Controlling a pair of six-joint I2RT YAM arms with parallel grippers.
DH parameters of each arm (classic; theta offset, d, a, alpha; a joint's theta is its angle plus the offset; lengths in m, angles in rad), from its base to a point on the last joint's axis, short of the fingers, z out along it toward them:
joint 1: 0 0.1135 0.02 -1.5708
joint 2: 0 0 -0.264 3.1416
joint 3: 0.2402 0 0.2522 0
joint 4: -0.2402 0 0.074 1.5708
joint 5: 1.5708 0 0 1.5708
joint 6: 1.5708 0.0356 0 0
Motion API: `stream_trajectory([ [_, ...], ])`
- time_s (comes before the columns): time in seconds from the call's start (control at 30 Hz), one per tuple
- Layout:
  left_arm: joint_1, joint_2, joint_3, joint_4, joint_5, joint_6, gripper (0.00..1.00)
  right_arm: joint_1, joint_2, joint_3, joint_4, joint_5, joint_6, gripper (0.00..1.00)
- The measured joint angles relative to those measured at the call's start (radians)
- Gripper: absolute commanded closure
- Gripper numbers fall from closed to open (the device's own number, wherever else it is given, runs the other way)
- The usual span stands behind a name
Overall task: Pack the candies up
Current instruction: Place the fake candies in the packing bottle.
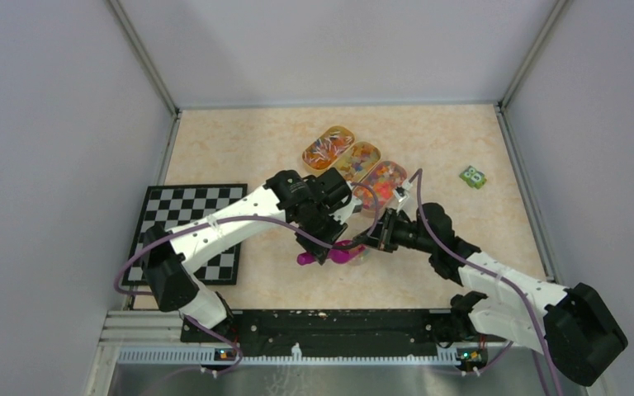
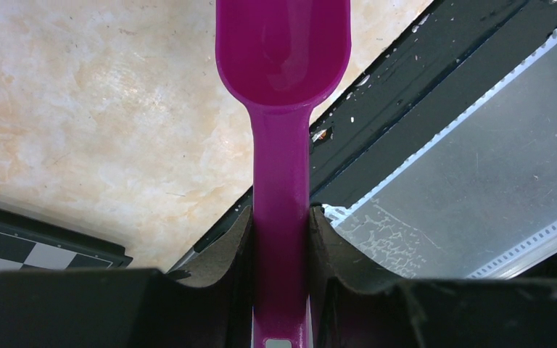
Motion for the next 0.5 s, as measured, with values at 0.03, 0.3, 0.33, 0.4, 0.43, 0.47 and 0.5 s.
stream_trajectory([
  [0.03,0.0,0.003,0.006,0.0,0.0,0.003,1.0,0.004,0.009,-0.003,0.013,0.007,0.001,1.0],
  [0.3,0.0,0.01,0.024,-0.002,-0.006,0.007,1.0,0.075,0.092,-0.01,0.055,0.041,0.003,1.0],
  [0.33,0.0,0.011,0.024,-0.003,-0.011,0.006,1.0,0.082,0.094,-0.01,0.061,0.048,0.003,1.0],
  [0.4,-0.001,0.011,0.027,-0.007,-0.021,0.006,1.0,0.097,0.094,-0.01,0.073,0.067,0.002,1.0],
  [0.43,-0.001,0.011,0.03,-0.01,-0.026,0.006,1.0,0.101,0.094,-0.01,0.077,0.071,0.001,1.0],
  [0.47,-0.001,0.011,0.034,-0.013,-0.03,0.006,1.0,0.103,0.096,-0.01,0.083,0.078,-0.002,1.0],
  [0.5,-0.001,0.011,0.038,-0.015,-0.036,0.006,1.0,0.105,0.097,-0.01,0.088,0.083,-0.002,1.0],
])
